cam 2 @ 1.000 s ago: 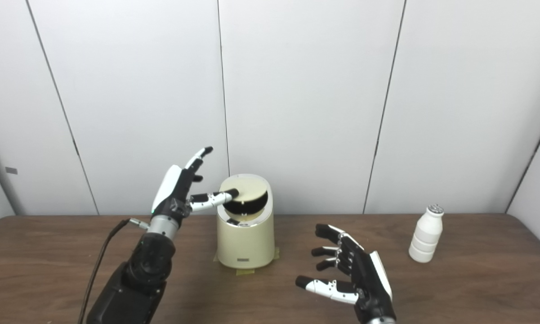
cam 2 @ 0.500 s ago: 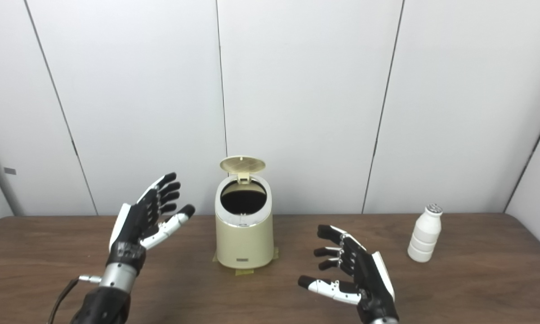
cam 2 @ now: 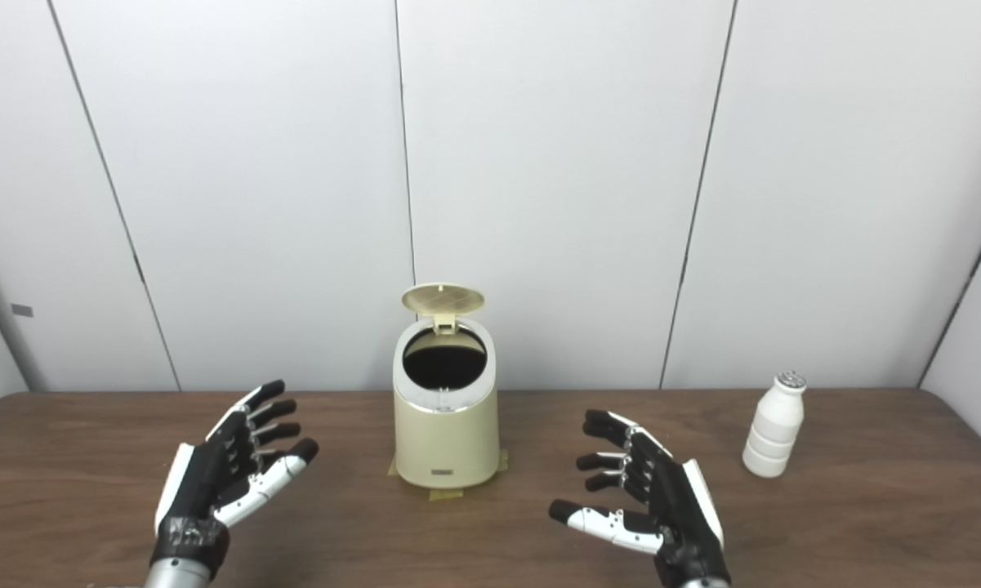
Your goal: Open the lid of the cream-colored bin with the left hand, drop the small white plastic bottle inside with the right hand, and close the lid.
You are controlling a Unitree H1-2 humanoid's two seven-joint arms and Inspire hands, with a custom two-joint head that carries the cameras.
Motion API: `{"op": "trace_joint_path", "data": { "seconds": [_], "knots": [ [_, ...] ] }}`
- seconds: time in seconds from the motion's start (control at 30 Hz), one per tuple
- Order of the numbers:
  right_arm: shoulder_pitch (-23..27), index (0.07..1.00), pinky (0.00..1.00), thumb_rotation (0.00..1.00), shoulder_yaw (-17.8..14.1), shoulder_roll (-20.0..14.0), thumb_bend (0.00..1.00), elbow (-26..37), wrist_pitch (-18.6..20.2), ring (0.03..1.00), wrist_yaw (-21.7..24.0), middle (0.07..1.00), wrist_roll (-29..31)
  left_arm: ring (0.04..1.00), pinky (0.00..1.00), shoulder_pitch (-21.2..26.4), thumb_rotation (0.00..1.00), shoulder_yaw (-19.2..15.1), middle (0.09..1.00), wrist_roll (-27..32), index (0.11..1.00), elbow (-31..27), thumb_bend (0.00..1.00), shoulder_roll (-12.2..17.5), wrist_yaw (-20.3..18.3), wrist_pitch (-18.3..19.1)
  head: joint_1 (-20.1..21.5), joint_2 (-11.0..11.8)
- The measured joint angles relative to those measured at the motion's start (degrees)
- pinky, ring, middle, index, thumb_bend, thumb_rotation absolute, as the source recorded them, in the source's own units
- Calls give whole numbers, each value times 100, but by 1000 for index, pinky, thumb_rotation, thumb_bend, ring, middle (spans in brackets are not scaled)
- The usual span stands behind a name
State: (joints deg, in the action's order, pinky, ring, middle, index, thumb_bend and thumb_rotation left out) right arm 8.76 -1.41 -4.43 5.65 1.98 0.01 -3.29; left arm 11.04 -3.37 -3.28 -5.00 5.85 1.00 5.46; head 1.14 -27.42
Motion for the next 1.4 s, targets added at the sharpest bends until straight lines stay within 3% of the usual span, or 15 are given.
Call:
{"op": "trace_joint_path", "data": {
  "seconds": [0.3,0.43,0.6,0.7,0.87,0.93,1.07,1.17,1.4],
  "knots": [
    [213,792,585,176,-92,-86,779,-6,-10,656,10,789,44,714,592,2,249,30,778,39,848,285,723,129,-185,-9,835,193],
    [738,781,623,140,-207,-531,784,25,53,634,15,774,-113,725,594,2,202,-35,795,99,868,310,671,155,-185,-7,1440,430],
    [1323,773,513,90,-285,-872,750,1059,948,622,-15,756,-610,738,609,2,126,-121,814,227,885,392,608,261,-242,-6,1792,571],
    [1594,769,524,129,-362,-1014,776,1427,1261,637,15,751,-735,738,608,4,110,-128,818,243,888,440,595,313,-334,-6,2056,659],
    [1812,750,656,237,-833,-1552,839,1012,1297,734,-103,756,-905,737,601,23,95,-274,814,378,874,573,584,408,-349,27,2461,782],
    [1838,754,724,223,-968,-1813,823,750,1365,800,-239,780,-1158,719,608,39,95,-295,800,449,880,614,575,424,-371,33,2540,809],
    [2016,769,729,216,-1055,-2099,817,726,1643,812,-296,787,-1430,691,589,45,85,-298,777,558,868,614,565,421,-415,30,2628,844],
    [2146,797,725,282,-1062,-2363,849,714,1857,820,-178,814,-1457,689,581,89,122,-285,771,598,858,616,589,402,-450,10,2663,853],
    [2080,881,779,306,-1266,-2716,887,166,2073,854,292,872,-975,681,564,93,193,-293,756,615,835,632,660,454,-538,-9,2689,844]
  ]
}}
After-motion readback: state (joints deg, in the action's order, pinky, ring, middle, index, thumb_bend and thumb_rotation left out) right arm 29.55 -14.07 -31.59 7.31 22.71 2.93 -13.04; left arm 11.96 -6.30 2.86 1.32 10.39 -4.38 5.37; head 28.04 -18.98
